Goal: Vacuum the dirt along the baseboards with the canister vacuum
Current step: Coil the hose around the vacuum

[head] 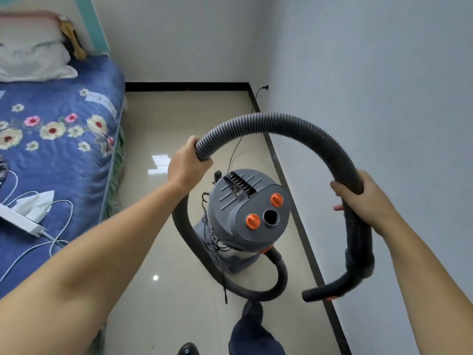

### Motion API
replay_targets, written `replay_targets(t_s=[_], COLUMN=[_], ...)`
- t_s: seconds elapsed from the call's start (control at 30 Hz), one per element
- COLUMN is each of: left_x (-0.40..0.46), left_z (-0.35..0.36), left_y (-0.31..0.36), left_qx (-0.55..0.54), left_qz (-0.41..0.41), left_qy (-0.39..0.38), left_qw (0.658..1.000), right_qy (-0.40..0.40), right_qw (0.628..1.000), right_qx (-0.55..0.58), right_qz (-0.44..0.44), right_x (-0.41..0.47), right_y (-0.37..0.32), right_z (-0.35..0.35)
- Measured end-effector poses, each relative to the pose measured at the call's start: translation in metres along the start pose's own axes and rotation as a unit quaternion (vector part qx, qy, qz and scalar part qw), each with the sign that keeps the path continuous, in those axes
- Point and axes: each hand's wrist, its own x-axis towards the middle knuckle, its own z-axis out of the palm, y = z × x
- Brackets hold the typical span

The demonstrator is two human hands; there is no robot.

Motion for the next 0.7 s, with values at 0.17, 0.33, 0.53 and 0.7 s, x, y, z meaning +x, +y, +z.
replay_targets(t_s=[0.17, 0.33, 0.53, 0.7], left_x=[0.055, 0.087, 0.095, 0.105], left_z=[0.038, 0.117, 0.182, 0.194], left_y=[0.041, 0.066, 0.07, 0.021], left_qx=[0.061, 0.134, 0.209, 0.158], left_qz=[0.044, 0.085, 0.168, 0.098], left_qy=[-0.023, -0.091, -0.168, -0.119], left_qw=[0.997, 0.983, 0.949, 0.975], right_qy=[-0.074, -0.118, -0.23, -0.178], right_qw=[0.995, 0.985, 0.937, 0.964], right_qx=[0.048, -0.023, -0.179, -0.118], right_qz=[-0.052, -0.124, -0.191, -0.157], right_x=[0.065, 0.153, 0.22, 0.251], right_y=[0.018, 0.038, 0.047, 0.068], right_z=[-0.019, -0.012, 0.056, 0.082])
